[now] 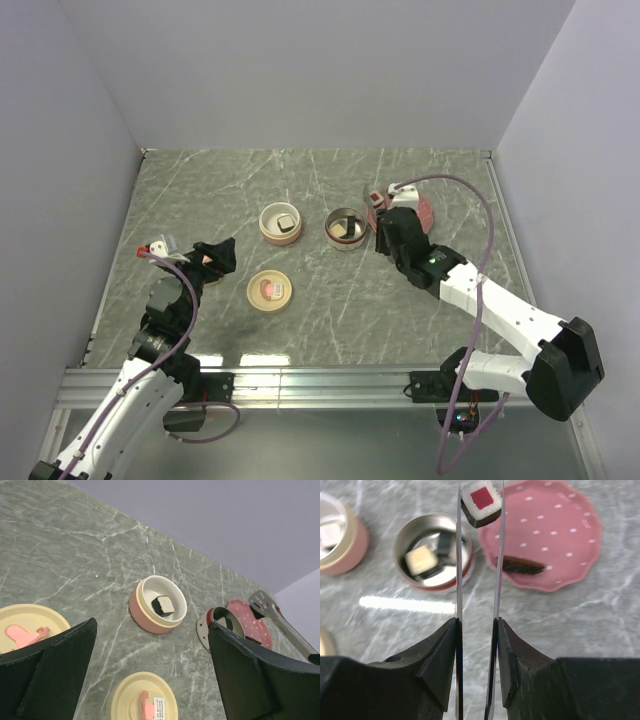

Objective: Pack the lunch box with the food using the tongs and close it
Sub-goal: Place the food into the lunch box

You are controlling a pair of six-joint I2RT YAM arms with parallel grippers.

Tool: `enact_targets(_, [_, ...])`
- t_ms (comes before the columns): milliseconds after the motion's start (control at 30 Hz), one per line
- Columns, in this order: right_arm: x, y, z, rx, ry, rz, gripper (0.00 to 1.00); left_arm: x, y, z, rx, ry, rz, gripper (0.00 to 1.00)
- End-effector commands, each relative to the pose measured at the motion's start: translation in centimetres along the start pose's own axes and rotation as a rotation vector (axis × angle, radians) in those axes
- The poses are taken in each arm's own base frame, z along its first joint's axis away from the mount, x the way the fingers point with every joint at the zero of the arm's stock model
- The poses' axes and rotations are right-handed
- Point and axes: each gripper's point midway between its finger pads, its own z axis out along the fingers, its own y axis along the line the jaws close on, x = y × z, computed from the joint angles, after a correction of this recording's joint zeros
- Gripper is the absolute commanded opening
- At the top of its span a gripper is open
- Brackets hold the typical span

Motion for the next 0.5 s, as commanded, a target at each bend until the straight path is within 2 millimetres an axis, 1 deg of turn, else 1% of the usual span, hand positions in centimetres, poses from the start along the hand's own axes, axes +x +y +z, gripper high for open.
enact_targets(0, [-2.1,2.2,-1.4,-0.061,-0.092,0.017,0.00,-0.4,-0.6,0.1,0.026,-0.019,-0.003,1.00])
enact_targets(33, [-2.1,2.5,-1.5,-0.065,-0.094,0.010,0.00,-0.4,-0.5,0.2,0.024,-0.018,-0.002,0.99])
enact_targets(67, [-1.9,3.4,-1.9,-0.088,-0.092,-0.002,0.00,-0.5,-0.6,0.1,0.026,-0.021,-0.003,0.99])
enact_targets(167, [-1.6,4.4,-2.1,-0.096,-0.085,-0.020,0.00,-0.4,-0.6,0.1,0.025,-0.017,-0.002,1.00])
enact_targets(200, [-1.2,4.8,-2.0,-0.097,-0.074,-0.034,0.00,-0.5,-0.6,0.1,0.025,-0.019,-0.006,0.99])
enact_targets(267, [-0.9,5.4,-1.8,-0.101,-0.064,-0.043,0.00,-0.5,-0.6,0.1,0.024,-0.018,-0.005,1.00])
enact_targets(300, [-0.3,5.8,-1.6,-0.105,-0.050,-0.057,0.00,-0.6,-0.6,0.0,0.027,-0.023,-0.005,0.99])
enact_targets(467, [0.8,7.1,-1.3,-0.102,-0.026,-0.085,0.00,-0.6,-0.5,0.0,0.023,-0.022,-0.005,1.00])
